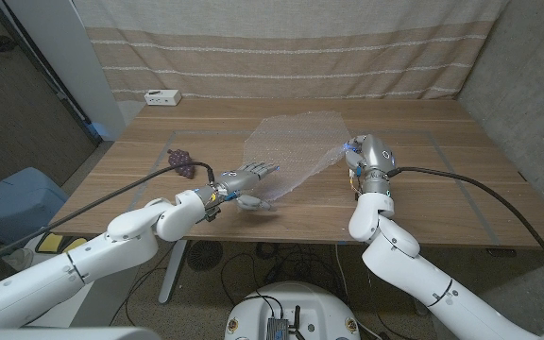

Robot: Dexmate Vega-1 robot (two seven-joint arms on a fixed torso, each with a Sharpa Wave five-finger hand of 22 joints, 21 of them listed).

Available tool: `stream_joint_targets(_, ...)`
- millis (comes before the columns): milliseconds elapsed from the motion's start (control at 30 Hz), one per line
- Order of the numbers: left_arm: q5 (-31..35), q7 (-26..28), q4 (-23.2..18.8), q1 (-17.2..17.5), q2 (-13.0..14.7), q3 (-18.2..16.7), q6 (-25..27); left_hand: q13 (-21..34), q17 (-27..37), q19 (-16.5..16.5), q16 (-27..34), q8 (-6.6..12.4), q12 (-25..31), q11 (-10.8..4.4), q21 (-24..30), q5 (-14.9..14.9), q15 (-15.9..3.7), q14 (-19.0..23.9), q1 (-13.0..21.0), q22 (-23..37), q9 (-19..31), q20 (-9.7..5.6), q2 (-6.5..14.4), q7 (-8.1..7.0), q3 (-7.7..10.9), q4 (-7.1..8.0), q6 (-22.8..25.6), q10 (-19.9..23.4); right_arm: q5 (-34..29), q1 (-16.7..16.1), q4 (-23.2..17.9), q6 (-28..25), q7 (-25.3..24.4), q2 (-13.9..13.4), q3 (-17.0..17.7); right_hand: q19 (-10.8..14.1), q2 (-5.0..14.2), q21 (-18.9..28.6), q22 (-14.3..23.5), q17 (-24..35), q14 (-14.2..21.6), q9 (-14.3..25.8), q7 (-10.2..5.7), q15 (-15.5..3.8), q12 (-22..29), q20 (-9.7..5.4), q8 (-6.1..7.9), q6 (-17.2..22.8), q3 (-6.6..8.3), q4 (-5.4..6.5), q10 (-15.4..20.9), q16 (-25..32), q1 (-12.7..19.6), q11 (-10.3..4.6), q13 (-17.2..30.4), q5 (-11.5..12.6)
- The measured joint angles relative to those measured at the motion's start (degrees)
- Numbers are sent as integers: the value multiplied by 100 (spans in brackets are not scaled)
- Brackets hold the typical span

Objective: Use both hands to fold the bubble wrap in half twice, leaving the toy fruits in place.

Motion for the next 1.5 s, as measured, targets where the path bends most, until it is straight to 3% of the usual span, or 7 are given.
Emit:
stream_joint_targets(233, 566, -38, -152, 90, -100, 106, 349, 0, -6, -1, 100, 68, 66, 29, 161, -18, -35, 176, 447, 7, 0, -34, 446, 34, 174, -157, -27, -28, 103, 12, -1, 164, -140, 3, 10, 0, 0, 0, 0, 9, 0, 2, 1, 0, 0, 0, -16, 0, 21, 21, -1, 0, 0, 1, -27, 0)
stream_joint_targets(500, 1540, -136, -217, 156, -338, 370, 967, -1, -43, 986, 178, 267, 315, -101, 502, -300, -299, 940, 1600, -7, 0, -48, 976, 173, 632, -431, 64, 410, 249, -46, -103, 432, -308, 22, 123, 0, -61, 0, 0, 25, -1, 4, 71, 1, -27, 0, -61, 69, 49, 2, 0, 0, 0, -1, -27, 0)
stream_joint_targets(667, 2266, -62, -182, 227, -515, 506, 1458, -17, -28, 1835, 390, 583, 679, -627, 843, -314, -896, 2128, 2243, 11, -1, -271, 1053, -212, 643, -419, 1435, 1659, 333, -113, -186, 574, -388, 37, 219, 0, -60, 0, 0, 25, -1, 5, 71, 1, -39, 0, -65, 69, 67, 19, 0, 0, 0, -1, -26, 0)
stream_joint_targets(833, 2792, 328, -56, 373, -729, 605, 1876, -43, 24, 2558, 709, 942, 1029, -846, 1267, -191, -1032, 3354, 2849, 97, 27, -482, 1383, -476, 762, -403, 3029, 3095, 383, -163, -238, 644, -448, 43, 282, 0, -60, 0, 0, 49, -1, 5, 71, 1, -39, 0, -67, 69, 67, 19, 0, 0, 0, -2, -26, 0)
stream_joint_targets(1067, 3206, 795, -24, 533, -834, 630, 2234, -34, -43, 2751, 672, 1258, 1112, -846, 1574, -93, -1063, 3974, 2998, 183, 65, -511, 1533, -580, 1037, -340, 4310, 3917, 392, -227, -279, 607, -536, 64, 349, 0, -61, 0, 0, 72, -1, 5, 72, 1, -61, 0, -110, 69, 67, 19, 1, 0, 0, -2, -26, 0)
stream_joint_targets(1233, 3381, 1100, -107, 692, -834, 545, 2430, -27, -43, 2860, 564, 1671, 1155, -881, 1815, -142, -1104, 4321, 2808, 237, 132, -542, 1547, -377, 1088, -225, 5508, 4555, 393, -300, -338, 450, -552, 66, 404, 0, -60, 0, 0, 93, -1, 5, 72, 1, -97, 0, -150, 69, 90, 43, -23, 0, 0, -26, -17, 0)
stream_joint_targets(1500, 3254, 1337, -474, 970, -618, 192, 2545, -27, -43, 2859, 460, 1724, 1119, -898, 1860, -227, -1104, 4321, 2571, 238, 136, -543, 1596, -296, 1051, -57, 5727, 4655, 406, -507, -583, -85, -434, -59, 455, -33, -60, 0, 0, 129, -48, 32, 72, 16, -154, 32, -199, 69, 115, 68, -150, -29, -1, -59, 17, 0)
